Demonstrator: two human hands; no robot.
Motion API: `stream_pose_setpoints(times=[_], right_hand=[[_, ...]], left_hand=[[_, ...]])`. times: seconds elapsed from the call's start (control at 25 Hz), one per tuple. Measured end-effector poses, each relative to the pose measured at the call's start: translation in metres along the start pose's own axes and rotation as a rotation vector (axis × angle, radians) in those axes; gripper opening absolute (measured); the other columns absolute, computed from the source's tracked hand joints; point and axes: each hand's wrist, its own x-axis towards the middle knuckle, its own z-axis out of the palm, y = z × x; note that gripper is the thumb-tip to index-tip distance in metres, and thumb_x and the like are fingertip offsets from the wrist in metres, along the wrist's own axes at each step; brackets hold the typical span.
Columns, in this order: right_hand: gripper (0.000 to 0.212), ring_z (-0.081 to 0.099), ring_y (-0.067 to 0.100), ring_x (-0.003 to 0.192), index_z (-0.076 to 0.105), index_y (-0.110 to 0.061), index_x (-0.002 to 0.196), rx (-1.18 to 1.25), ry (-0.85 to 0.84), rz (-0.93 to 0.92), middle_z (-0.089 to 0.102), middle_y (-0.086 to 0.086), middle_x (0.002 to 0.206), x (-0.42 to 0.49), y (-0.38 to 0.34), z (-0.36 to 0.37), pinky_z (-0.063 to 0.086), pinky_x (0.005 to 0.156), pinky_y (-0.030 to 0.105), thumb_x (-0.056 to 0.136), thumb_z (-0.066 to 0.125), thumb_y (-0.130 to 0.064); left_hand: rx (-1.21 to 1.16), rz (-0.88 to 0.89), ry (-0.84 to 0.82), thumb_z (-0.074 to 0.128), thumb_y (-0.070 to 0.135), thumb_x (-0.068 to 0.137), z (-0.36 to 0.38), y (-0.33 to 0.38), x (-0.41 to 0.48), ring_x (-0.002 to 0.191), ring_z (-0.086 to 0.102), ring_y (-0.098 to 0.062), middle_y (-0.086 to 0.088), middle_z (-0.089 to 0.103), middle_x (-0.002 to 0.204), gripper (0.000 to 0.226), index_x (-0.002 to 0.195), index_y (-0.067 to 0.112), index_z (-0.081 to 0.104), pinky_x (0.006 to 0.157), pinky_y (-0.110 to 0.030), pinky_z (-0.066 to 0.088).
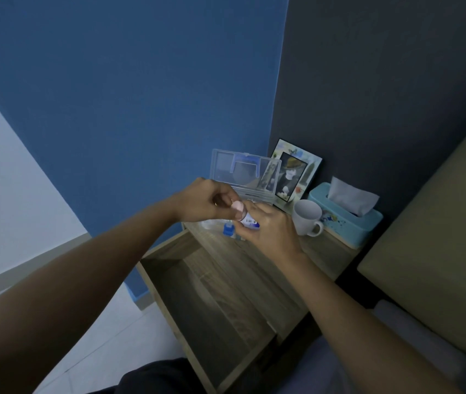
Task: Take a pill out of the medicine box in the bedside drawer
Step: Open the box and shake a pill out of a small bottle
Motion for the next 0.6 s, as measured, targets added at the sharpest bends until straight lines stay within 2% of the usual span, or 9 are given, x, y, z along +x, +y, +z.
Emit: stream_pose_setpoints(times=[0.2,0.36,0.44,0.52,0.6], right_hand=[[0.038,0.071,0.024,0.070,0.072,-0.001,0.099,-0.021,0.074,0.023,0.075,0.012,0.082,-0.010,0.005,0.005,0.056,0.055,0.029,0.066,0.083,-0.017],[0.035,0.070,0.026,0.070,0.071,-0.004,0.101,-0.027,0.069,0.102,0.074,0.011,0.085,-0.020,0.012,0.010,0.057,0.054,0.032,0.071,0.079,-0.020],[0.038,0.069,0.023,0.070,0.070,-0.007,0.107,0.036,0.075,0.201,0.073,0.009,0.087,-0.030,0.022,0.012,0.057,0.057,0.032,0.074,0.076,-0.025],[0.040,0.065,0.017,0.073,0.069,-0.008,0.108,0.161,0.060,0.358,0.070,0.008,0.087,-0.047,0.036,0.016,0.055,0.063,0.030,0.075,0.076,-0.029],[0.036,0.062,0.016,0.075,0.071,-0.008,0.102,0.231,0.027,0.486,0.066,0.008,0.086,-0.070,0.051,0.022,0.049,0.068,0.024,0.073,0.078,-0.029]], left_hand=[[0.001,-0.075,0.007,0.060,0.045,0.084,0.009,0.001,0.006,0.068,0.065,-0.010,-0.004,0.071,0.073,0.038,0.081,0.010,0.071,0.066,-0.017,0.048],[0.013,-0.137,0.077,0.056,0.046,0.086,0.021,-0.001,0.014,0.056,0.061,-0.007,-0.004,0.067,0.058,0.046,0.059,0.011,0.066,0.065,-0.020,0.047],[-0.188,-0.201,0.120,0.058,0.045,0.084,0.029,-0.007,0.017,0.060,0.064,-0.008,-0.007,0.070,0.066,0.040,0.064,0.011,0.067,0.067,-0.021,0.048],[-0.425,-0.263,0.130,0.062,0.040,0.082,0.044,-0.015,0.018,0.070,0.066,-0.007,-0.005,0.071,0.077,0.026,0.077,0.016,0.069,0.071,-0.022,0.048],[-0.583,-0.296,0.116,0.065,0.023,0.083,0.072,-0.024,0.017,0.079,0.064,-0.010,-0.003,0.068,0.082,0.005,0.084,0.018,0.066,0.080,-0.026,0.049]])
